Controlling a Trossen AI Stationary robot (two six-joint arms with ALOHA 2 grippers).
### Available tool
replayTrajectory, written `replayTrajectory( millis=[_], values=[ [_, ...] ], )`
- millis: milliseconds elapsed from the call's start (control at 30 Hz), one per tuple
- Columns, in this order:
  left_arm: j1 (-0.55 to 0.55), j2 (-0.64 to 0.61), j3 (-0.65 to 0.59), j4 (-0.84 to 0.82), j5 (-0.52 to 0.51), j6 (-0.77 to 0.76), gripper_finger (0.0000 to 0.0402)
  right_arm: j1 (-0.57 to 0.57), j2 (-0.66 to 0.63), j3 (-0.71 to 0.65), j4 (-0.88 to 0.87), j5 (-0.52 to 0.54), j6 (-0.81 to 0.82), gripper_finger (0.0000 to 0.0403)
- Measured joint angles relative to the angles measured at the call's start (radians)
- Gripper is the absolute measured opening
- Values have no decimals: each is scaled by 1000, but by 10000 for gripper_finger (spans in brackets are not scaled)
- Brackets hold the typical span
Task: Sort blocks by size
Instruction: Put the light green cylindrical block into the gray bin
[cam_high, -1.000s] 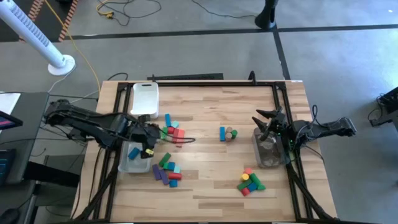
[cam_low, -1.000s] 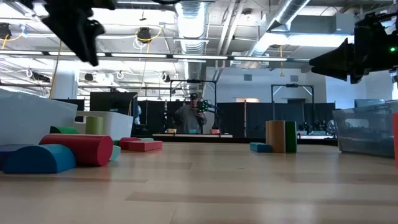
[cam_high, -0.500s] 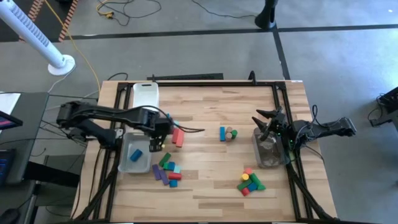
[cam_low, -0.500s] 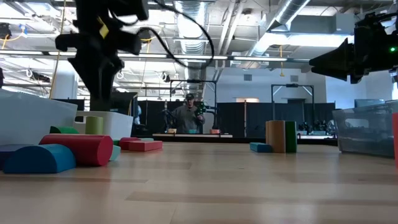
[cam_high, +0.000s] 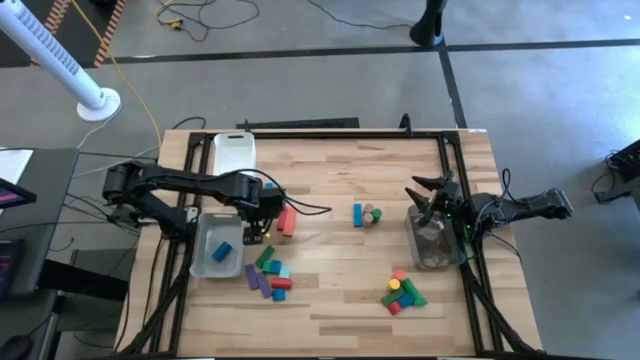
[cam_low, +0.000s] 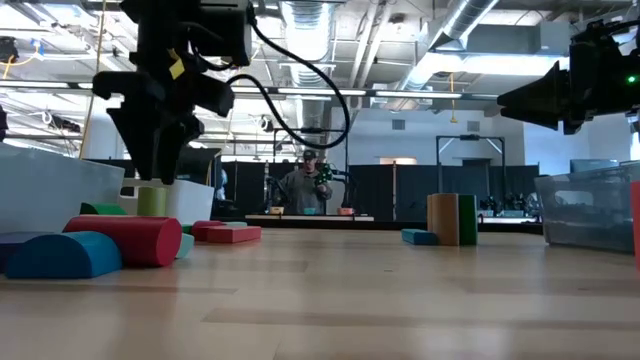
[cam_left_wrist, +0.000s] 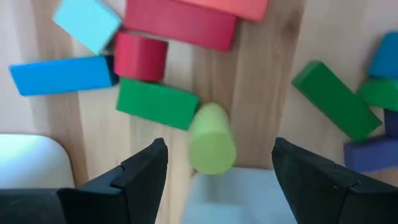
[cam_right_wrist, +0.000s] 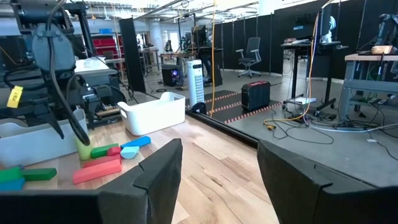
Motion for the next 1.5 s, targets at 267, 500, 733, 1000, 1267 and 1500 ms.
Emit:
replayTrajectory(
  millis=[267,500,733,1000,1267,1500],
  values=[
    [23,0,-44,15,-33,-8,277,0,0,0,0,0,0,239],
    [24,0,-69,30,-15,-17,273,0,0,0,0,0,0,239],
    [24,0,-69,58,-15,-12,226,0,0,0,0,0,0,239],
    [24,0,-84,56,17,-13,203,0,0,0,0,0,0,239],
    [24,0,-114,98,18,-23,188,0,0,0,0,0,0,239],
    [24,0,-114,103,19,-12,129,0,0,0,0,0,0,239]
  ],
)
